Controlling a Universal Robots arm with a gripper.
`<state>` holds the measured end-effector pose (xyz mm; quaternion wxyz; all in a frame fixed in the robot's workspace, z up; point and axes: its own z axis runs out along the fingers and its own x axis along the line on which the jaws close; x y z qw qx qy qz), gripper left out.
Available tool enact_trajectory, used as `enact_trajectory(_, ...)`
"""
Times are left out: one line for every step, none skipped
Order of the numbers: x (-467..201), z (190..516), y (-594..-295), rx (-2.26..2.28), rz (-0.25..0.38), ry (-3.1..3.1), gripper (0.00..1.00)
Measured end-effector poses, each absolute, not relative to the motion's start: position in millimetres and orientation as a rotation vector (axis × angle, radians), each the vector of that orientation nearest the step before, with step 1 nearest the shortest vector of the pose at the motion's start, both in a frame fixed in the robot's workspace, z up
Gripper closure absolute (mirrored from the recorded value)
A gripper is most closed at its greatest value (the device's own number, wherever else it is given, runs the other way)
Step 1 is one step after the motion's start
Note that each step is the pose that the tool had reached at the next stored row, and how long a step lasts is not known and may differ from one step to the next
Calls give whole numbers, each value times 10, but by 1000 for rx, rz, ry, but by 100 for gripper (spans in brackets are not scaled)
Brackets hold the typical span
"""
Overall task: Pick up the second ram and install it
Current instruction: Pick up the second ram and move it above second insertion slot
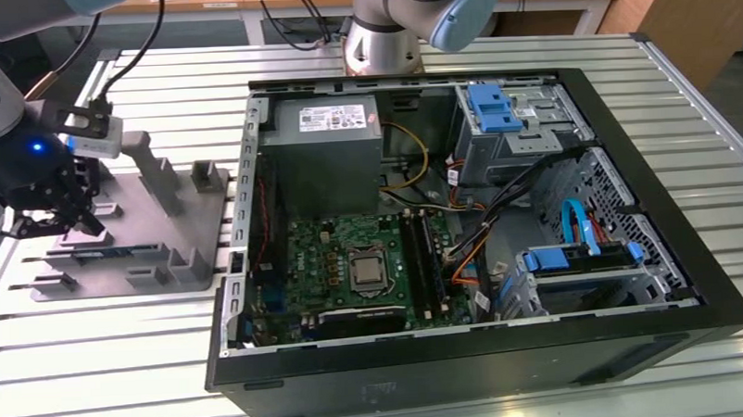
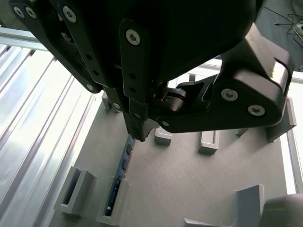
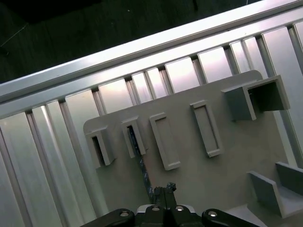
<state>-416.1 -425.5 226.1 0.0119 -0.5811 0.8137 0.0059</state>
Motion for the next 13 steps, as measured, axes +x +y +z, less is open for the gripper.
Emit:
enact_trajectory(-4161,2262,-4255,-1821,18,2531,90)
enact_trajectory(-4161,2262,-4255,-1828,19,2525,90)
enact_trajectory(-4161,2262,-4255,-1836,19,2520,90)
enact_trajectory(-4161,2261,-4255,-1845,19,2514,90)
enact_trajectory(-4161,2262,-4255,-1853,19,2508,90)
enact_trajectory(-4161,2261,-4255,-1861,19,2502,90)
enact_trajectory(-4161,2261,-4255,-1869,19,2496,90)
enact_trajectory(-4161,2262,-4255,-1877,19,2490,90)
enact_trajectory(-4161,2261,-4255,-1885,19,2484,90)
enact_trajectory(-4161,2261,-4255,-1893,20,2478,90)
enact_trajectory(-4161,2261,-4255,-1901,20,2472,90)
enact_trajectory(-4161,2262,-4255,-1909,20,2466,90)
enact_trajectory(-4161,2261,-4255,-1916,20,2460,90)
